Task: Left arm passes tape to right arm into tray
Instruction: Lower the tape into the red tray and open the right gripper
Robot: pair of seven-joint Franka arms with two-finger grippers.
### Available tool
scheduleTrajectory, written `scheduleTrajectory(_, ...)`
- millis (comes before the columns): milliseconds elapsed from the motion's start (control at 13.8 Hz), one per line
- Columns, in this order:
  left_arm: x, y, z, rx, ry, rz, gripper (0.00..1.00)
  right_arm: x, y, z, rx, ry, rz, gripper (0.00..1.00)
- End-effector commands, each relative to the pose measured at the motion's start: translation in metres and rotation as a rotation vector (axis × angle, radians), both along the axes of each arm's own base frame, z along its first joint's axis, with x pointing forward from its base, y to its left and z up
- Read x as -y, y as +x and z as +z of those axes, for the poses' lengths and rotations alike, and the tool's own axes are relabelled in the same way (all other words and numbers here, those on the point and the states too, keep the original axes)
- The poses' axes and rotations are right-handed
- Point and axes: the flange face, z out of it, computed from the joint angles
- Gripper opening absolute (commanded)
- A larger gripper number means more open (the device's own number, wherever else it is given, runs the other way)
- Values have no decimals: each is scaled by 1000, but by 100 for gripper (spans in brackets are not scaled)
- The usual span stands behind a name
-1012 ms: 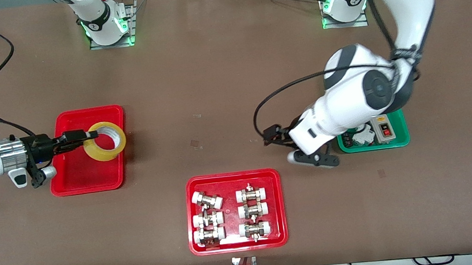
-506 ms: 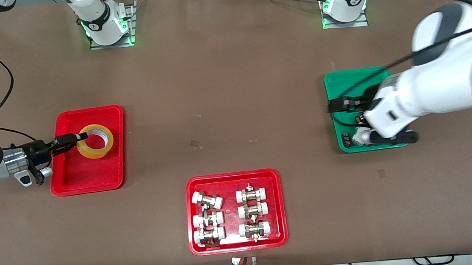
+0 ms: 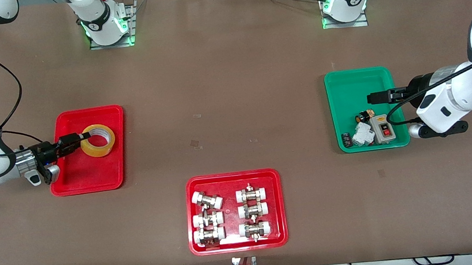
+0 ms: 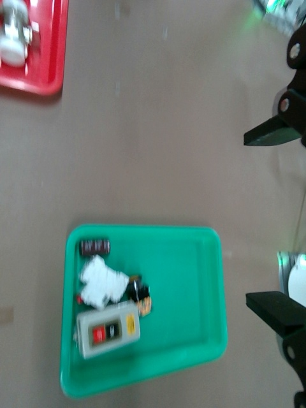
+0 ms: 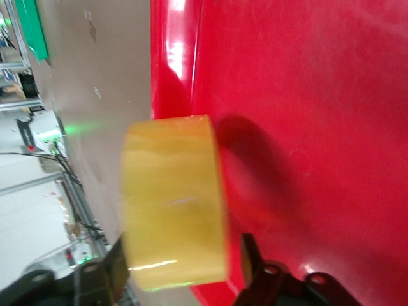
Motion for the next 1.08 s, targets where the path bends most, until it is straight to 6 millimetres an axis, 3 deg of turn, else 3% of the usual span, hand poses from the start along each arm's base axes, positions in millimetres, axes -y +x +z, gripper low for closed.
scheduleTrajectory(0, 0, -5, 6, 15, 89, -35, 100, 0, 8, -3, 111, -17, 120, 100)
scheduleTrajectory(72, 1, -6, 7, 13, 89, -36, 100, -5, 12, -5, 135, -53, 176, 100)
scheduleTrajectory(145, 1, -11, 14, 21, 103, -37, 100, -10, 16, 1, 153, -87, 211, 100)
scheduleTrajectory(217, 1, -16, 7, 7, 121, -46, 100, -16, 22, 14, 172, -122, 255, 100)
scheduleTrajectory(434, -7, -18, 8, 5, 132, -34, 100, -50, 46, 84, 292, -299, 407, 100)
scheduleTrajectory(578, -11, -25, 8, -4, 147, -28, 100, -68, 56, 145, 360, -448, 432, 100)
scheduleTrajectory(723, -20, -33, 9, 9, 167, -12, 100, -87, 53, 191, 373, -534, 368, 100)
scheduleTrajectory(940, -33, -71, -8, 110, 215, -91, 100, -124, 35, 258, 338, -654, 180, 100)
scheduleTrajectory(1012, -46, -78, -14, 110, 225, -78, 100, -137, 27, 282, 323, -693, 128, 100)
